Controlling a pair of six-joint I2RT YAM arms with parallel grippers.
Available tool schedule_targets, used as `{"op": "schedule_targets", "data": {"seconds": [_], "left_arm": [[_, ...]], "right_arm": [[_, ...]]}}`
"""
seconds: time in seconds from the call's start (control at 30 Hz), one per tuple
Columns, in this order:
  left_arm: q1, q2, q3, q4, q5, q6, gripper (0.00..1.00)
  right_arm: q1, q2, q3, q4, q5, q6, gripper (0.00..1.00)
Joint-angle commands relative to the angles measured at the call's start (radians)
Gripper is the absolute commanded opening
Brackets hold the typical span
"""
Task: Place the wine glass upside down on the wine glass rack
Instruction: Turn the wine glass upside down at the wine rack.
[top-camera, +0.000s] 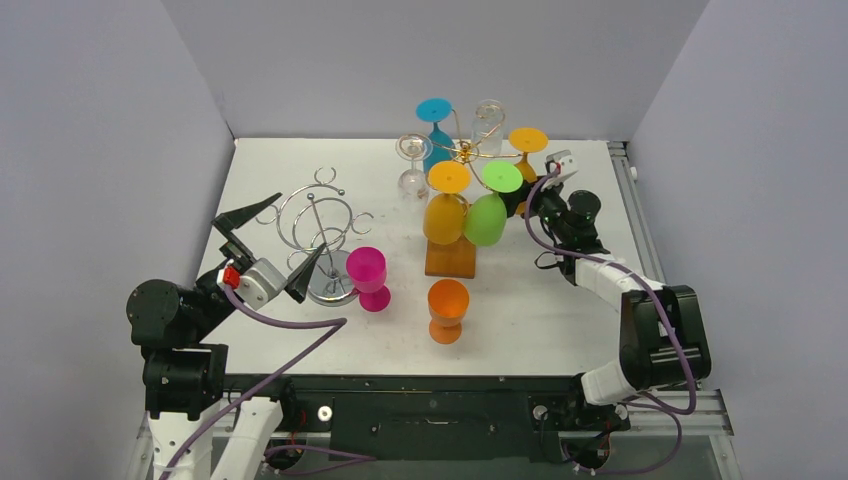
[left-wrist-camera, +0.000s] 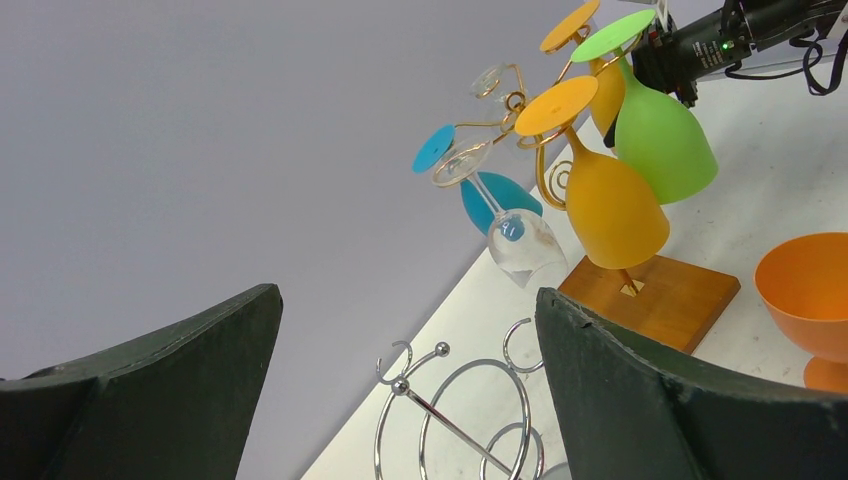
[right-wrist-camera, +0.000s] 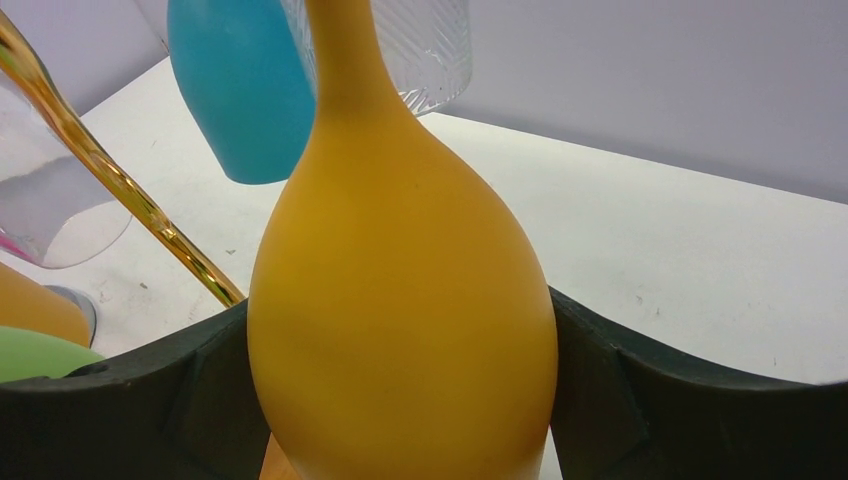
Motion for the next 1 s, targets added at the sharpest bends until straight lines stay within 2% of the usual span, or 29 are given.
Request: {"op": "schedule_targets", "data": {"seconds": [0.0,0.33,0.47,0.7,0.97], "left_arm": [[0.0,0.003,0.001,0.003,-0.015,-0.003,0.96],[0.0,0.006,-0.01,0.005,-0.005,-0.004,0.96],[0.0,0.008,-0.011,-0.003,0.001,-0.006,0.96],[0.0,-0.003,-0.01,-0.019,-0.007,0.006,0.96],[0.0,-0.003,0.004,-0.034,-0.01,0.013,0.96]], "right_arm": [[-0.007,0.038,0.026,-0.017,0.013,0.025,0.79],[0.011,0.042,-0.02,-0.072,-0.017,0.031,0.8],[0.02,0.036,-0.004,-0.163,-0.039,0.023,0.8],[0.067,0.022,-0.032,-0.247,-0.011,0.016,0.8],[0.074,0.004,-0.073,-0.306,0.029,0.087,0.81]]}}
